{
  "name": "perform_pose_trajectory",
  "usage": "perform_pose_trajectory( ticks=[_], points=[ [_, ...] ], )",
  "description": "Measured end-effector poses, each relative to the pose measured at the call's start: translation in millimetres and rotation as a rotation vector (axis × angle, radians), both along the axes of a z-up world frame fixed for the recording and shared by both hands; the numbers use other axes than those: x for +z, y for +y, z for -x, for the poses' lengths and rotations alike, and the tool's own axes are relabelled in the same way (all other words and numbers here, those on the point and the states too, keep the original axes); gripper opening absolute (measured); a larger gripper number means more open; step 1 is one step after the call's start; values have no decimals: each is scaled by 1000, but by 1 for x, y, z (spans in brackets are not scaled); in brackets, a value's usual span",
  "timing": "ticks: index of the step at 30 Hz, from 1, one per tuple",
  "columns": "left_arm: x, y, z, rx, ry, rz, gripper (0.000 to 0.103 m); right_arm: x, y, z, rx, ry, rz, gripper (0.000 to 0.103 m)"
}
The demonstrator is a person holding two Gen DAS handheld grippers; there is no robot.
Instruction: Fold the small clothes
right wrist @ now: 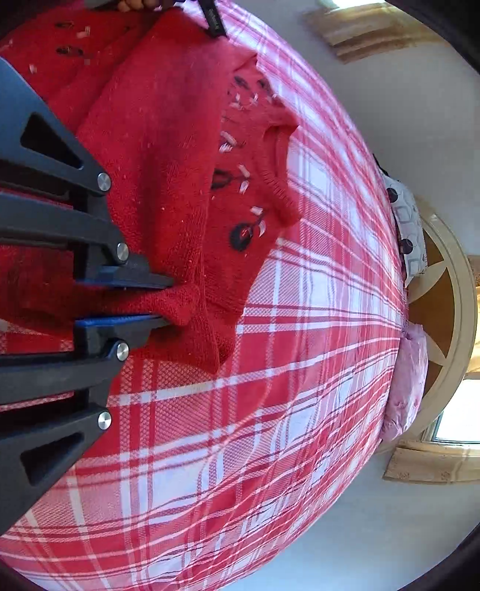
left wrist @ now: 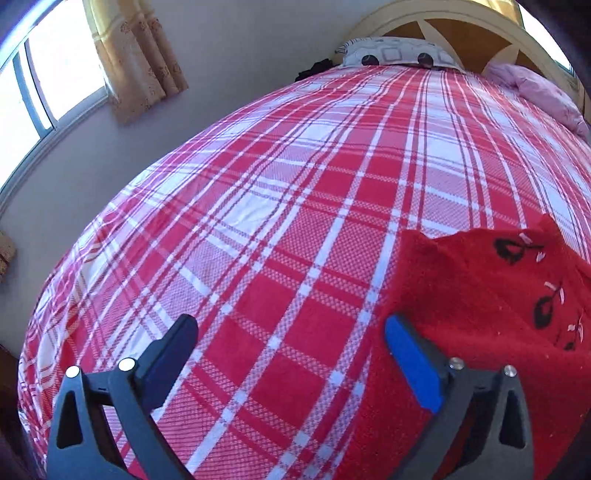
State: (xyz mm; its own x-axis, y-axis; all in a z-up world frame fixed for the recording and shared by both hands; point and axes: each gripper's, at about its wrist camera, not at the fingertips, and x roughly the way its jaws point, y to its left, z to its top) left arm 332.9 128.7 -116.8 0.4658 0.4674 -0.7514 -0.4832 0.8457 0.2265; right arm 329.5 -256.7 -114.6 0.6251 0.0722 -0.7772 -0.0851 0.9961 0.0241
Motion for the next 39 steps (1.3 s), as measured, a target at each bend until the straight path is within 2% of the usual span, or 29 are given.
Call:
perform_pose_trajectory(
  ticks=[3, 6, 7, 9, 11, 12, 13, 14, 15, 16, 17, 18, 20, 23, 24, 26, 27, 29, 30, 32, 35, 39],
  points=[
    [9, 2, 10, -14, 11, 8, 103, 13, -1, 14, 32, 38, -28, 19],
    [25, 2, 13, -31, -31, -7, 102, 35, -1, 43, -31, -101, 40, 20],
    [31, 1, 12, -41, -59, -12, 102, 40, -1, 48, -31, -136, 22, 20],
    [37, -6, 3, -66, -79, -7, 102, 47, 5, 52, 27, -156, -98, 20],
    [34, -15, -11, -104, -71, 24, 102, 41, 24, 46, 97, -106, -155, 20],
    [31, -18, -16, -119, -65, 33, 102, 37, 36, 43, 124, -85, -148, 20],
    [25, -20, -24, -127, -41, 29, 102, 31, 52, 40, 150, -68, -123, 20],
    [12, -20, -32, -104, 22, -3, 102, 27, 58, 40, 160, -52, -115, 20],
    [6, -19, -34, -89, 54, -12, 102, 18, 66, 37, 171, -13, -120, 20],
    [0, -14, -29, -79, 50, 8, 102, 2, 72, 34, 195, 90, -158, 20],
    [0, -8, -19, -73, 19, 14, 102, -4, 74, 38, 205, 127, -181, 21],
    [1, -6, -12, -61, 20, -3, 102, -2, 75, 49, 214, 91, -176, 21],
    [-2, 1, 8, -59, 7, -32, 103, 0, 79, 62, 258, 116, -155, 22],
    [-3, 15, 21, -56, -2, 23, 103, 0, 76, 80, 306, 180, -180, 24],
    [-1, 18, 21, -49, 2, 30, 103, 3, 75, 85, 316, 172, -174, 24],
    [-1, 22, 19, 10, 50, -23, 102, 14, 67, 87, 329, 163, -184, 24],
    [0, 26, 21, 19, 62, -13, 102, 20, 59, 85, 319, 138, -209, 24],
    [3, 30, 30, 1, 36, 79, 102, 36, 35, 89, 252, 35, -278, 24],
    [5, 30, 37, -12, 19, 118, 102, 41, 25, 86, 216, 3, -291, 26],
    [12, 26, 47, -40, -14, 143, 102, 45, 0, 80, 110, -50, -290, 29],
    [20, 16, 59, -77, -57, 149, 102, 34, -21, 69, 14, -49, -285, 30],
    [14, 10, 59, -113, -54, 183, 102, 16, -23, 53, -49, -49, -236, 29]
  ],
)
